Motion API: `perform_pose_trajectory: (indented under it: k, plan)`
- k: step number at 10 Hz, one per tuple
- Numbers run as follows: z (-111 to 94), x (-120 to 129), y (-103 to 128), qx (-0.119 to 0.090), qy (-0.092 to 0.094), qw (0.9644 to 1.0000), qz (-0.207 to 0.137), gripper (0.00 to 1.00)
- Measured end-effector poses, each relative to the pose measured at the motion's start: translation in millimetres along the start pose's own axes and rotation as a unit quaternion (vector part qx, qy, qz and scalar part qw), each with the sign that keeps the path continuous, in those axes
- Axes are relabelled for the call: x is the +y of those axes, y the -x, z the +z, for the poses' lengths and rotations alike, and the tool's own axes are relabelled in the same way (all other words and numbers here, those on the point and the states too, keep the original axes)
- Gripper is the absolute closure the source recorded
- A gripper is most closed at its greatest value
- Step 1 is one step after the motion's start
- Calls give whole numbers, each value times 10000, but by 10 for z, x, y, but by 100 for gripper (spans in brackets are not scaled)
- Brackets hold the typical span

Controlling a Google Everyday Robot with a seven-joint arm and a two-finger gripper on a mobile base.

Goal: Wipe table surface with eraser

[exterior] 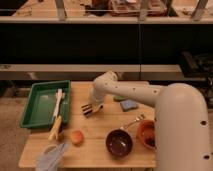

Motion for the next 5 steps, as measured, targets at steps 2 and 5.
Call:
perform_pose_trajectory:
  k: [2, 5]
  plan:
    - [16, 2, 205, -89, 11, 9999, -135, 100]
    - [-180, 274, 374, -266, 101, 9988, -388, 100]
